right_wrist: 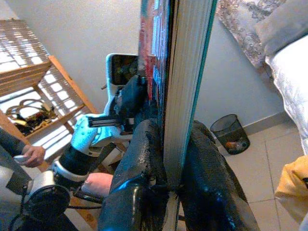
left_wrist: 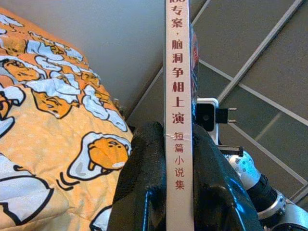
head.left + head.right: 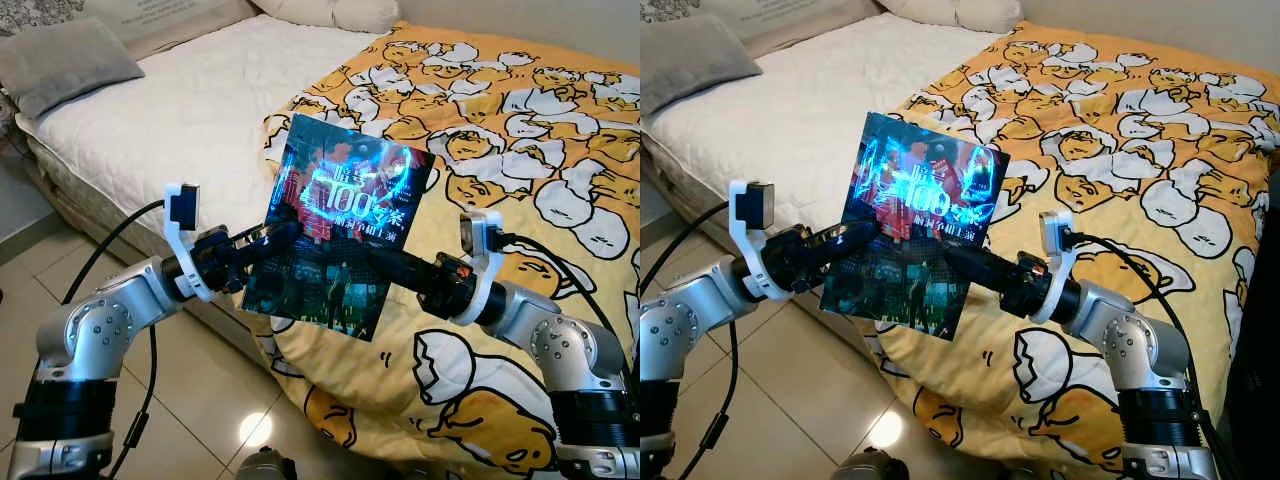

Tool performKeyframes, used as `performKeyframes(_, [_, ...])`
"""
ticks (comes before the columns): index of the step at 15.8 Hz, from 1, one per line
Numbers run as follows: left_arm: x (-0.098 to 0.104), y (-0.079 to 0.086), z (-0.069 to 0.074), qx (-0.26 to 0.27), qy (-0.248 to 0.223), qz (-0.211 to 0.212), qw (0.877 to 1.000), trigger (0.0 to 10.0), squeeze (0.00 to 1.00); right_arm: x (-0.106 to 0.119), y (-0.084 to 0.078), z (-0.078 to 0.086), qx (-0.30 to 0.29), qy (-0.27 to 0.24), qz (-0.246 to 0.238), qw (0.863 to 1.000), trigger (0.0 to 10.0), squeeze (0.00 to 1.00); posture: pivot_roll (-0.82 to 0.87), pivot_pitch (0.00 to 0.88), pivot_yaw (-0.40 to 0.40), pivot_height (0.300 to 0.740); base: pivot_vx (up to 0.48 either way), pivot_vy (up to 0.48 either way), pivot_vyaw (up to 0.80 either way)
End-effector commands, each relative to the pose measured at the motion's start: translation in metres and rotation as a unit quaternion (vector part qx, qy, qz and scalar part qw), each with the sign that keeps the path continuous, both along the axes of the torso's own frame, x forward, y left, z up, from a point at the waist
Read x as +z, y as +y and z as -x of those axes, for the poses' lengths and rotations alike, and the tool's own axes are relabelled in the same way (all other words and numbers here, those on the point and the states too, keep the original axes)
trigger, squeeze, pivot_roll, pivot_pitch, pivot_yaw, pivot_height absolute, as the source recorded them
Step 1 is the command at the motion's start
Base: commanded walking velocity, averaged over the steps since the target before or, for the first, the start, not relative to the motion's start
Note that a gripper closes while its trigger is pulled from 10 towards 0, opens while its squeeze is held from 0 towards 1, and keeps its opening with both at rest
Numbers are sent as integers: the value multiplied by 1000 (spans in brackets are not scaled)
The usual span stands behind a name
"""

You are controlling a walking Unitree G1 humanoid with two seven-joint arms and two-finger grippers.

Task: Clean up the room

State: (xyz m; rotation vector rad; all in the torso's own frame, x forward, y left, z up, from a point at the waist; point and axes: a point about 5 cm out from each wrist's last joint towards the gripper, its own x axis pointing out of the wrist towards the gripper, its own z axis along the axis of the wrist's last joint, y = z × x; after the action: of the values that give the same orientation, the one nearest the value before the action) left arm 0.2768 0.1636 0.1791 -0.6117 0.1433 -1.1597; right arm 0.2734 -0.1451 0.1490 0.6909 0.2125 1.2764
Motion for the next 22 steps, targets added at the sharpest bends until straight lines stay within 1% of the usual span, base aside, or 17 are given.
performKeyframes(1, [6,-4,3,3,-15,3,1000,0,0,4,4,-2,-4,0,-12,1000,10000,1000,0,0,69,740,0,0,0])
performKeyframes(6, [16,1,8,12,-34,7,999,0,0,-7,-20,-2,-84,13,-3,996,10000,1000,-1,0,58,740,0,0,0])
performKeyframes(7, [18,2,7,31,-41,1,999,0,0,-13,-34,-4,-138,20,15,990,10000,745,-3,0,54,740,0,0,0])
performKeyframes(8, [19,4,5,66,-50,-16,996,0,0,-19,-46,-5,-198,25,44,979,10000,0,-3,0,51,740,0,0,0])
performKeyframes(9, [17,6,-1,128,-66,-51,988,0,0,-20,-51,-4,-234,21,59,970,10000,0,-5,0,48,740,0,0,0])
performKeyframes(10, [15,7,-4,154,-65,-70,983,10000,0,-20,-53,-3,-250,18,68,966,10000,0,-6,0,45,740,0,0,0])
performKeyframes(11, [10,4,-2,167,-67,-117,977,10000,0,-23,-56,0,-307,7,116,944,10000,0,-9,0,45,740,0,0,0])
performKeyframes(12, [1,1,-5,224,-70,-174,956,10000,0,-25,-55,2,-364,7,140,921,10000,0,-29,0,57,740,0,0,0])
performKeyframes(13, [-4,1,-7,263,-65,-191,943,10000,0,-26,-54,4,-395,10,143,907,10000,0,-43,0,64,740,0,0,0])
performKeyframes(14, [-12,3,-10,311,-57,-238,919,10000,0,-31,-52,3,-443,22,166,881,10000,0,-60,0,72,740,0,0,0])
performKeyframes(15, [-20,5,-14,358,-59,-278,890,10000,0,-41,-49,2,-483,7,253,838,10000,0,-75,0,78,740,0,0,0])
performKeyframes(16, [-23,3,-13,361,-67,-277,888,10000,0,-53,-41,5,-468,-7,332,819,10000,0,-83,0,80,740,0,0,0])
performKeyframes(17, [-23,1,-12,358,-71,-273,890,10000,0,-58,-35,8,-450,-11,362,816,10000,0,-82,0,78,740,0,0,0])
performKeyframes(18, [-27,-2,-10,376,-74,-290,877,10000,0,-69,-29,15,-464,22,381,800,10000,0,-68,0,63,740,0,0,0])
performKeyframes(19, [-31,-4,-9,388,-88,-324,858,10000,0,-69,-21,15,-485,31,364,795,10000,0,-53,0,55,740,0,0,0])
performKeyframes(20, [-35,-6,-7,392,-88,-339,851,10000,0,-69,-16,15,-498,33,356,790,10000,0,-49,0,51,740,0,0,0])
performKeyframes(22, [-40,-9,-3,399,-93,-349,843,10000,0,-69,-1,19,-480,17,372,794,10000,0,-45,0,48,740,0,141,0])
